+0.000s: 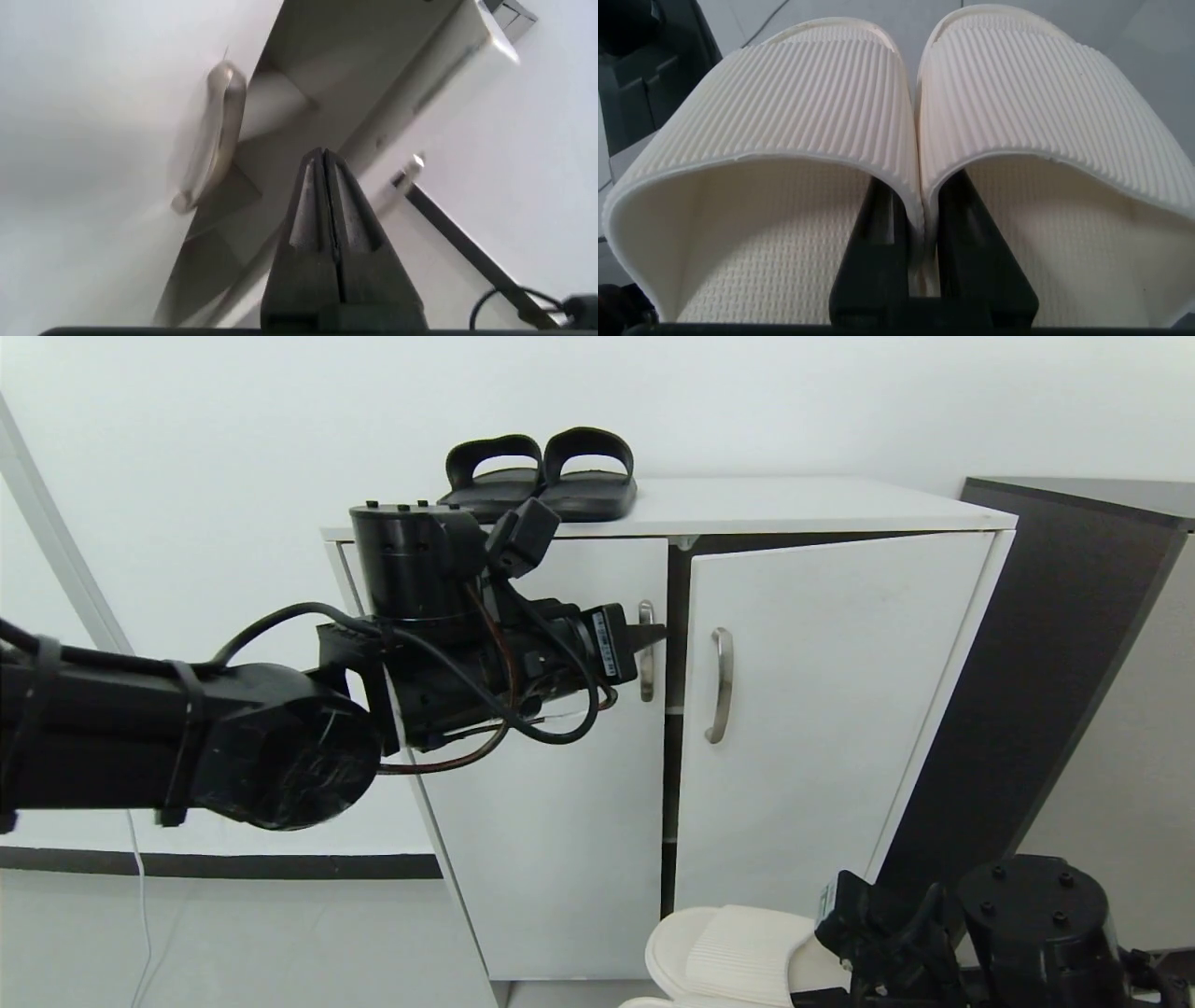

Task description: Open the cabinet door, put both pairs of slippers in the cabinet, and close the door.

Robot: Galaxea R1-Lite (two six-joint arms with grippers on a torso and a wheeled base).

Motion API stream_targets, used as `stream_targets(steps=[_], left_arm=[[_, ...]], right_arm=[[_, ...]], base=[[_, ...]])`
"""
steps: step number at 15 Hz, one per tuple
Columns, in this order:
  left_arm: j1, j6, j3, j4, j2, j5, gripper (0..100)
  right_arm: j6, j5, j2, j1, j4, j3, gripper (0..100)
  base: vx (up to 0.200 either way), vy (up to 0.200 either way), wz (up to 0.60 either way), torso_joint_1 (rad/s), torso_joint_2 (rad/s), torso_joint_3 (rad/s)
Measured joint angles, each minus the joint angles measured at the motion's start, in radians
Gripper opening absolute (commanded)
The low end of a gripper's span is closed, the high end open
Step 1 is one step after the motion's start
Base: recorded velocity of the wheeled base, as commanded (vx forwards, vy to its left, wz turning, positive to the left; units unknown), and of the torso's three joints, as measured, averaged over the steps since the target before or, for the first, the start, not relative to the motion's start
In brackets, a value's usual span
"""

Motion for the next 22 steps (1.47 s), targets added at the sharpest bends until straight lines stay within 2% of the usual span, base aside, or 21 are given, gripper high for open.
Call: stream_targets(steps=[4, 9, 16, 18, 20, 22], left_arm=[[0.001, -0.01, -0.092, 0.0, 0.082, -0.001, 0], [0.0, -0.011, -0.142, -0.056, 0.156, -0.01, 0], [-0.012, -0.01, -0.128, -0.108, 0.192, 0.002, 0], [-0.063, -0.007, -0.089, -0.149, 0.186, 0.004, 0], [-0.149, -0.006, -0.06, -0.197, 0.176, -0.001, 0], [-0.18, -0.007, -0.047, -0.235, 0.171, -0.003, 0]], right_arm=[[-0.001, -0.001, 0.002, -0.001, 0.0, 0.001, 0], [-0.019, -0.001, 0.023, -0.001, -0.002, 0.0, 0], [-0.019, -0.001, 0.031, 0.014, 0.0, 0.003, 0], [-0.02, 0.0, 0.03, 0.029, -0.001, 0.011, 0], [-0.021, 0.0, 0.029, 0.041, -0.001, 0.016, 0], [-0.02, 0.0, 0.028, 0.042, -0.002, 0.018, 0]], base=[[0.0, 0.0, 0.0, 0.0, 0.0, 0.0], [0.0, 0.0, 0.0, 0.0, 0.0, 0.0], [-0.2, 0.0, 0.0, -0.001, 0.0, 0.004], [-0.2, 0.0, 0.0, 0.005, 0.0, -0.005], [-0.2, 0.0, 0.0, -0.002, 0.0, 0.002], [0.0, 0.0, 0.0, 0.0, 0.0, 0.0]])
